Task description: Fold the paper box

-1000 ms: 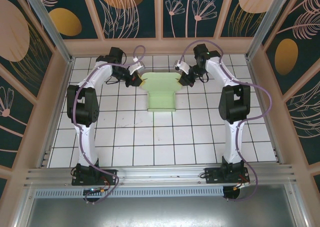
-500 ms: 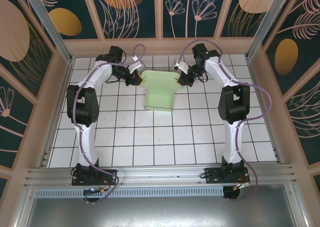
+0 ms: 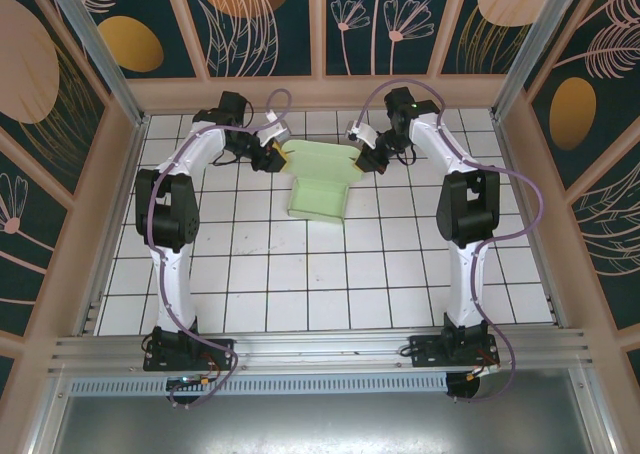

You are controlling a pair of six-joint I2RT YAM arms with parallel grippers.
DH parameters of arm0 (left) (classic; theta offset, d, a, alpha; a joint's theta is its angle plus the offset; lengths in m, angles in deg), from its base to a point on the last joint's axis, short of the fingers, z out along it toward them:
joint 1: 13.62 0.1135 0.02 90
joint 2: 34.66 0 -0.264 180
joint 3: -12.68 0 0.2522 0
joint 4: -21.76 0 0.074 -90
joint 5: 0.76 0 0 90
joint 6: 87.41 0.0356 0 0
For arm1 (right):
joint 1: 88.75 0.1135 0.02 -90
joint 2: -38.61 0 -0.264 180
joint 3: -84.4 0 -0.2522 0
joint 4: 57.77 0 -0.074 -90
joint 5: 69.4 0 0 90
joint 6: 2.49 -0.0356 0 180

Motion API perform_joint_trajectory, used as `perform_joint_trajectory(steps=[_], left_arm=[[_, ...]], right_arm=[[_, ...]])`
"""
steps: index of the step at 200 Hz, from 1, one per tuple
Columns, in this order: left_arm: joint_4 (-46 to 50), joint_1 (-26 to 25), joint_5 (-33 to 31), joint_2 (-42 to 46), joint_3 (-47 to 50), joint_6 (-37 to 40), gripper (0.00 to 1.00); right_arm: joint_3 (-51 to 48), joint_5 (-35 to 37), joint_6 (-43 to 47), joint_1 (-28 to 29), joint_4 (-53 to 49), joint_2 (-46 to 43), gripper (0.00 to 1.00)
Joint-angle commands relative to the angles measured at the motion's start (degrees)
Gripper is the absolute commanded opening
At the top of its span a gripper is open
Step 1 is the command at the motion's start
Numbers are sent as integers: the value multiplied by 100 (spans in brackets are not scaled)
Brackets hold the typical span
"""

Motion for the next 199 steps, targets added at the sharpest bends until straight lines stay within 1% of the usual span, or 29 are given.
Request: perform_joint_trajectory(steps=[1, 8, 12, 17, 44, 72, 78, 83, 88, 94, 110, 123, 130, 139, 147, 160, 180, 199], left_arm=[[-566, -25, -244, 171, 221, -192, 42], [-670, -27, -286, 198, 244, -225, 43], [-692, -27, -313, 198, 245, -225, 48], [-718, -25, -337, 199, 237, -225, 49], [-549, -18, -623, 137, 47, -72, 51], [-405, 21, -633, 221, 117, 286, 54], [-425, 32, -624, 254, 152, 336, 61], [-440, 44, -617, 272, 168, 348, 72], [-486, 50, -622, 292, 195, 337, 78], [-535, 62, -595, 311, 208, 330, 80], [-642, 68, -318, 339, 203, 361, 82], [-769, 68, 68, 324, 176, 393, 81], [-805, 68, 259, 299, 133, 402, 80], [-794, 71, 432, 225, 12, 432, 75], [-751, 64, 519, 133, -109, 450, 68], [-576, 59, 589, -50, -348, 528, 63], [-208, 59, 506, -349, -762, 647, 54], [43, 55, 468, -468, -902, 778, 46]], right_arm=[[57, -91, 103, 46, -196, -106, 0], [44, -91, 113, 52, -194, -119, 0], [41, -91, 113, 52, -202, -116, 0], [37, -91, 122, 51, -211, -123, 0], [-9, -73, 136, 53, -219, -163, 0], [-97, -75, 147, 50, -186, -249, 0], [-116, -73, 151, 60, -179, -268, 0], [-143, -73, 154, 58, -169, -284, 0], [-159, -73, 153, 61, -159, -302, 0], [-180, -73, 153, 54, -152, -312, 0], [-258, -89, 188, 54, -125, -342, 0], [-262, -91, 200, 68, -139, -337, 0], [-265, -99, 207, 69, -141, -339, 0], [-259, -110, 212, 73, -146, -335, 0], [-265, -117, 224, 84, -157, -343, 0], [-265, -126, 226, 82, -160, -347, 0], [-263, -111, 220, 86, -168, -334, 0], [-245, -109, 211, 87, -176, -320, 0]])
